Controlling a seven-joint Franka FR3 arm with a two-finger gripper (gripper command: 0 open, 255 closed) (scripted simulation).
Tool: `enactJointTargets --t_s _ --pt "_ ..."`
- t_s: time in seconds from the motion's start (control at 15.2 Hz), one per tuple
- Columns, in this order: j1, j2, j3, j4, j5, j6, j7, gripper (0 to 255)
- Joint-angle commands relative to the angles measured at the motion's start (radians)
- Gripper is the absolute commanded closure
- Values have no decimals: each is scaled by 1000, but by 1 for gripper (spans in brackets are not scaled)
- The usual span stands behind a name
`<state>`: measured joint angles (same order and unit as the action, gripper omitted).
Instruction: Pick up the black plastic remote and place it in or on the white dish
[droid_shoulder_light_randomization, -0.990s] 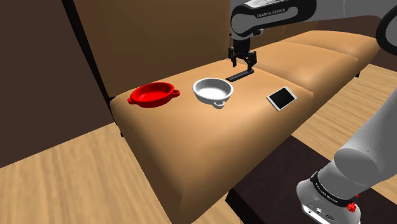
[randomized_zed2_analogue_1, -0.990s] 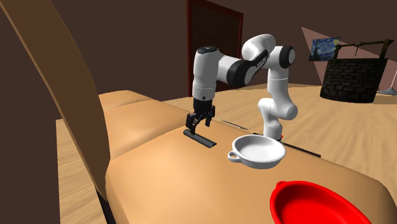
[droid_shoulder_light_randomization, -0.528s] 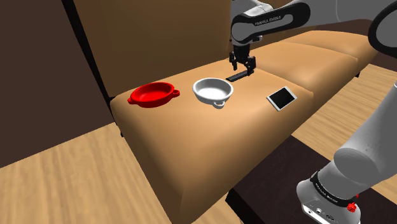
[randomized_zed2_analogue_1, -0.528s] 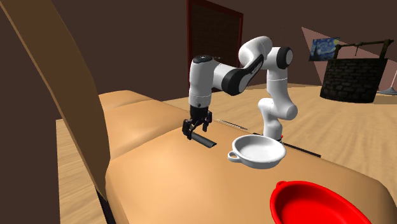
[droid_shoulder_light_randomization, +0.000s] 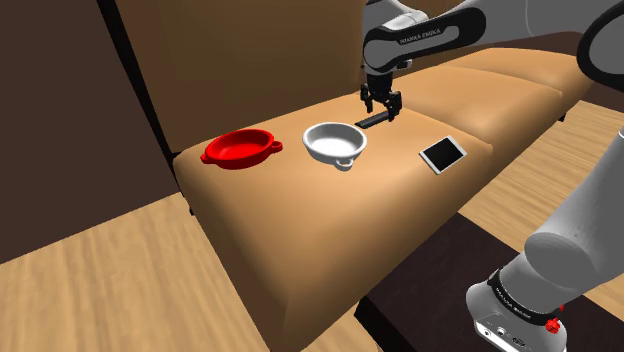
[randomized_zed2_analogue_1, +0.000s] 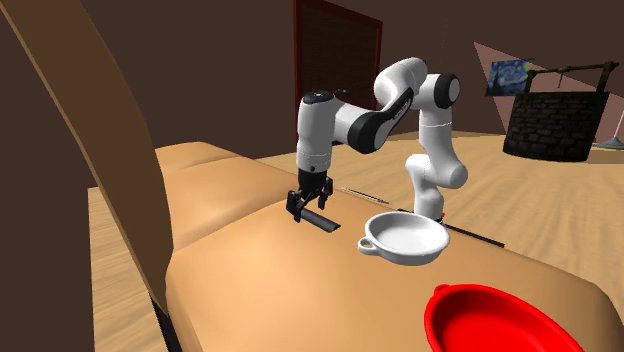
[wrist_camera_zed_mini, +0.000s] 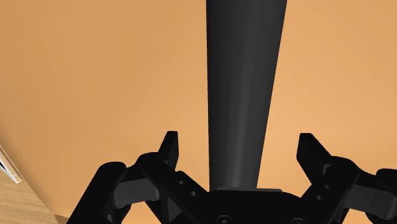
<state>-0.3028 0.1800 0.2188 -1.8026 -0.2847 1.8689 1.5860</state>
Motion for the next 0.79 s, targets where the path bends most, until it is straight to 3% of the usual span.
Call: enactJointTargets --t_s 0.0,0.73 --pt "0 0 0 0 0 0 0 255" --pt "0 -7 1 18 4 -24 -7 255"
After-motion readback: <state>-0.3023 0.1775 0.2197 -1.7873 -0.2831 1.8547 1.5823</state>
